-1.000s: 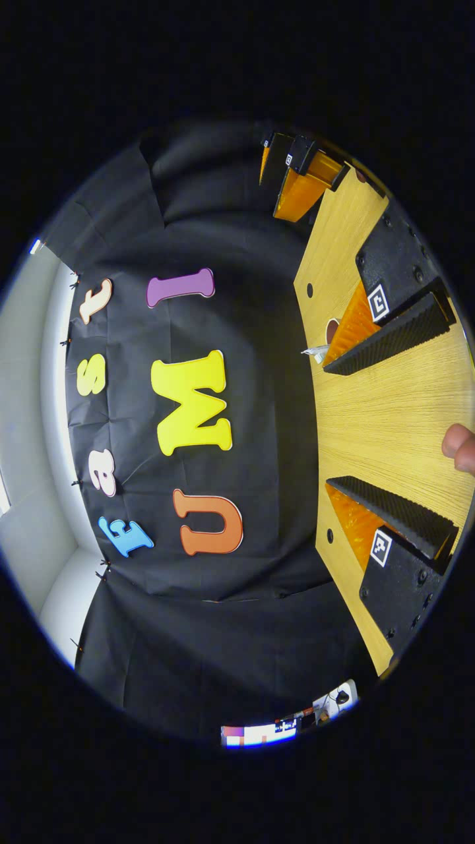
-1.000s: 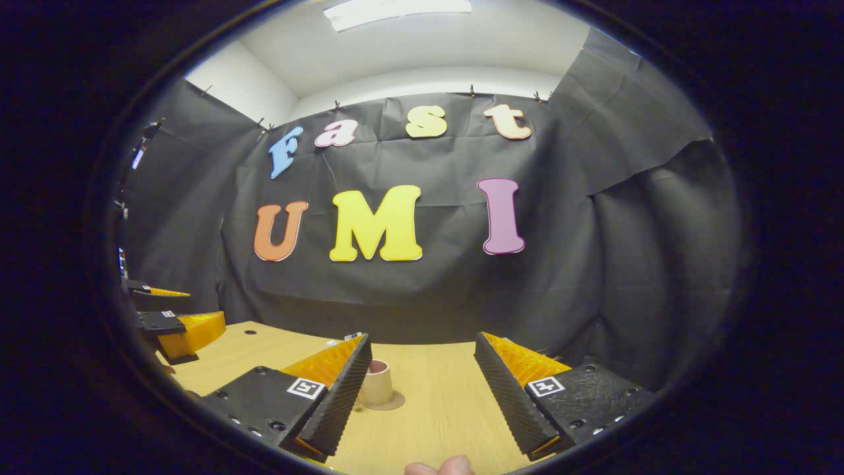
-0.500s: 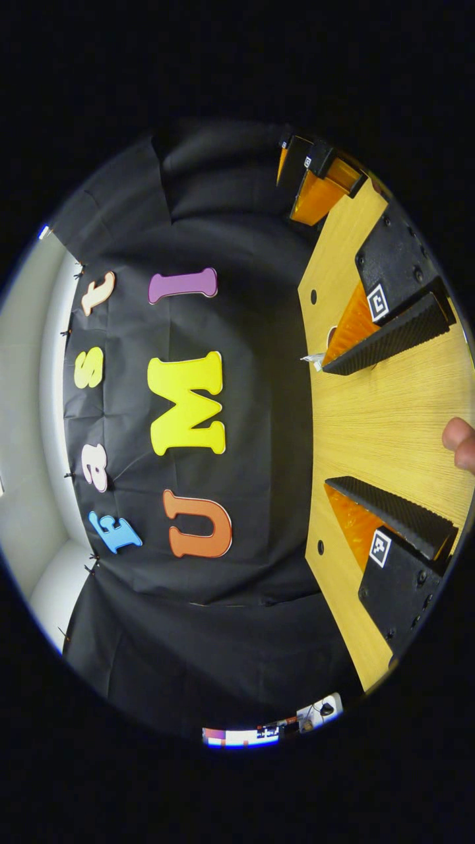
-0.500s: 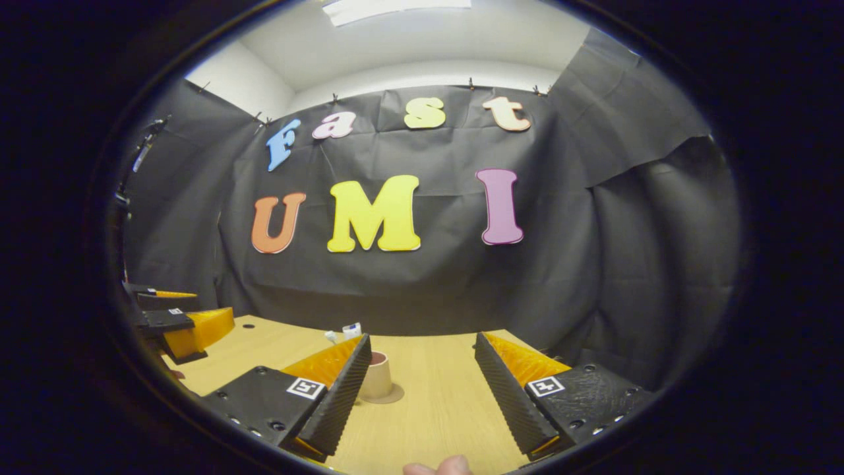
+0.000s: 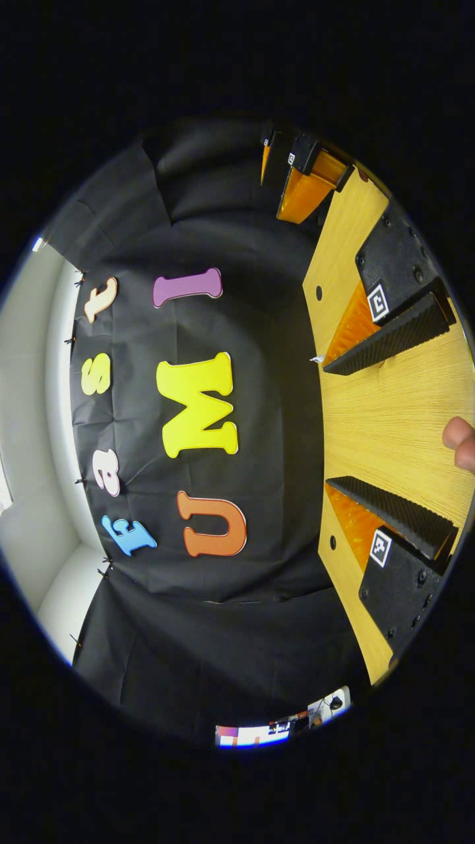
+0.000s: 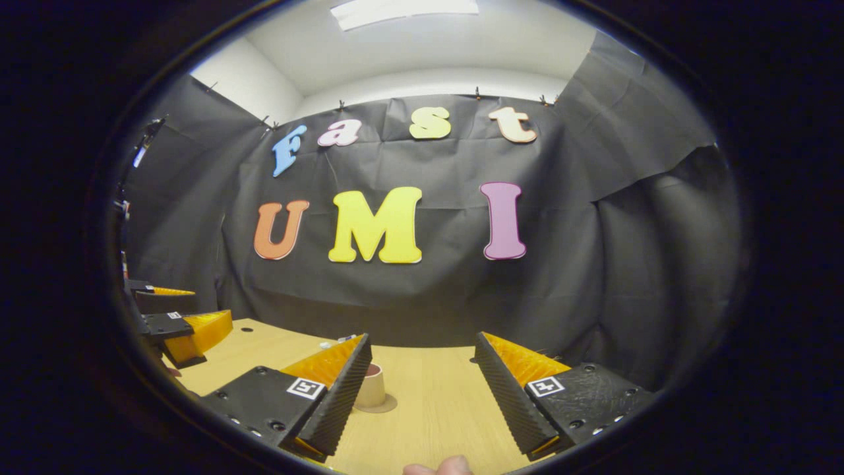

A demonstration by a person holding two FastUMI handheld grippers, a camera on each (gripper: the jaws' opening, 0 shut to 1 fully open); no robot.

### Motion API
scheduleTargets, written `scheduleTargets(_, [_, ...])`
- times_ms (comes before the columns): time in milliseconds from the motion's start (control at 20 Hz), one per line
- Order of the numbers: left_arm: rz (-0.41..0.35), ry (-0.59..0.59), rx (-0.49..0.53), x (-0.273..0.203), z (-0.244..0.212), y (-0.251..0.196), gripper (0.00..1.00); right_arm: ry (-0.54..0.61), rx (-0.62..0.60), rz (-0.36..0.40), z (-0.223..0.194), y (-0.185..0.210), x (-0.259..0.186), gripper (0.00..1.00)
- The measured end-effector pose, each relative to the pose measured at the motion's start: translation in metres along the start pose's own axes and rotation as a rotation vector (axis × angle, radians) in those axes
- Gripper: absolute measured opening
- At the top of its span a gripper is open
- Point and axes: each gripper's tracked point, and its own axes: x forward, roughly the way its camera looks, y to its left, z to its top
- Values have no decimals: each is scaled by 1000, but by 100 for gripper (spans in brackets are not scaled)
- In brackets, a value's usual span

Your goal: Put the toothbrush and toothpaste on the desktop into the cup, then pick up the cup and place it on the coaster on the desktop.

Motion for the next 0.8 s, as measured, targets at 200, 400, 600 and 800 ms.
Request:
scheduleTargets(200, [2,5,-2,-1,-3,0,98,5,-18,1,-3,-1,6,95])
scheduleTargets(400, [18,13,-7,-5,5,4,98,14,7,3,-4,1,7,92])
scheduleTargets(600, [33,5,-4,-5,8,10,98,6,4,5,-1,3,5,92])
scheduleTargets(800, [45,-10,3,-9,11,14,93,-1,-5,8,2,7,3,95])
